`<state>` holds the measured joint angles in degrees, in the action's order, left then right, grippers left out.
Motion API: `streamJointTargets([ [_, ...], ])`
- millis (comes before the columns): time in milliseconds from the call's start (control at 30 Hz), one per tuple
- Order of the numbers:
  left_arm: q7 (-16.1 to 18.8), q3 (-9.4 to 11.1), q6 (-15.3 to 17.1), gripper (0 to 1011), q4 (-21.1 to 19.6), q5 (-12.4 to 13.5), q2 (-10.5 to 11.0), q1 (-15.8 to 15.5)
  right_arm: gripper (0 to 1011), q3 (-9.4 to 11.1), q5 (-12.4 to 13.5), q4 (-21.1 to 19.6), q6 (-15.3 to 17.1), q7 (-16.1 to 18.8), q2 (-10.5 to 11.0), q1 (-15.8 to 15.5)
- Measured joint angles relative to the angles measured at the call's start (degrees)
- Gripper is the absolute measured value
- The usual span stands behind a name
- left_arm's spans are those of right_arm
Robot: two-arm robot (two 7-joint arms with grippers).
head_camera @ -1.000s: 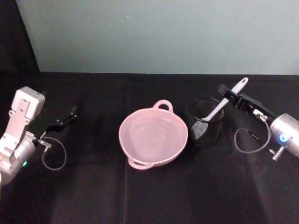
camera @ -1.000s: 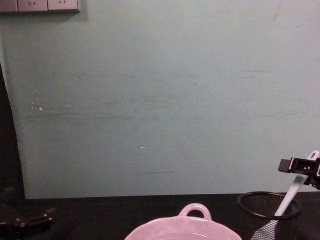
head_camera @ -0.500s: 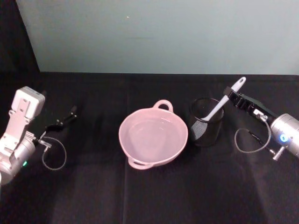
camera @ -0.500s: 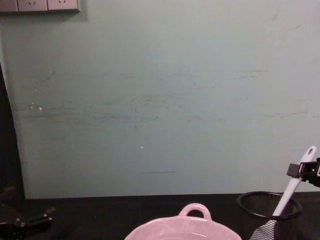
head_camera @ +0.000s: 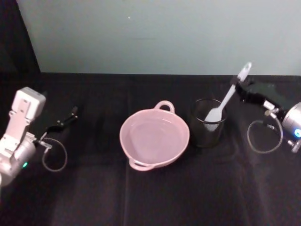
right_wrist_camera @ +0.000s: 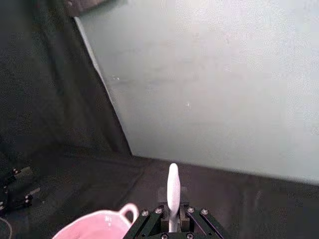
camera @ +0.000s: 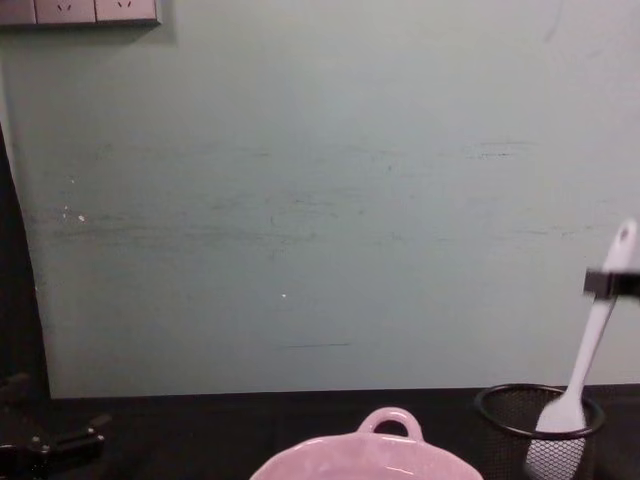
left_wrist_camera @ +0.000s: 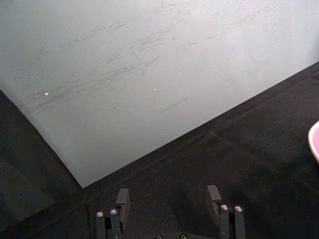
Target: Use the one hand to pick up the spoon and stir the clear water in the bowl.
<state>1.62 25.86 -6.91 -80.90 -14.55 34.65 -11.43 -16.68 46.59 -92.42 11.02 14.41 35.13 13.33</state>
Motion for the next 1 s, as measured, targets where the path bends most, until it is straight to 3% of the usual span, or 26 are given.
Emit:
streamJointTargets([
  [167, 0.0, 0.0, 0.0, 1011, 0.0, 0.0, 0.0, 0.0, 112, 1.5, -1.8, -5.0, 1.8, 0.1, 2.9, 0.6],
  [300, 0.0, 0.0, 0.0, 1011, 0.0, 0.0, 0.0, 0.0, 112, 2.2, -1.7, -7.3, 3.6, 1.6, 4.1, 2.4],
  [467, 0.0, 0.0, 0.0, 1011, 0.0, 0.0, 0.0, 0.0, 112, 1.1, -0.7, -7.8, 5.7, 4.5, 4.5, 6.3],
  [600, 0.0, 0.0, 0.0, 1011, 0.0, 0.0, 0.0, 0.0, 112, -1.9, 0.3, -6.6, 6.9, 7.7, 3.5, 10.2],
  [767, 0.0, 0.0, 0.0, 1011, 0.0, 0.0, 0.0, 0.0, 112, -6.3, -0.1, -4.5, 5.9, 10.6, 1.3, 12.6],
  [800, 0.0, 0.0, 0.0, 1011, 0.0, 0.0, 0.0, 0.0, 112, -7.8, -0.6, -3.2, 5.1, 11.2, 0.3, 13.0],
  [900, 0.0, 0.0, 0.0, 1011, 0.0, 0.0, 0.0, 0.0, 113, -10.0, -1.6, -1.0, 3.5, 11.7, -1.2, 13.3],
  [1000, 0.0, 0.0, 0.0, 1011, 0.0, 0.0, 0.0, 0.0, 112, -12.6, -4.4, 2.6, 0.6, 11.8, -3.1, 13.1],
])
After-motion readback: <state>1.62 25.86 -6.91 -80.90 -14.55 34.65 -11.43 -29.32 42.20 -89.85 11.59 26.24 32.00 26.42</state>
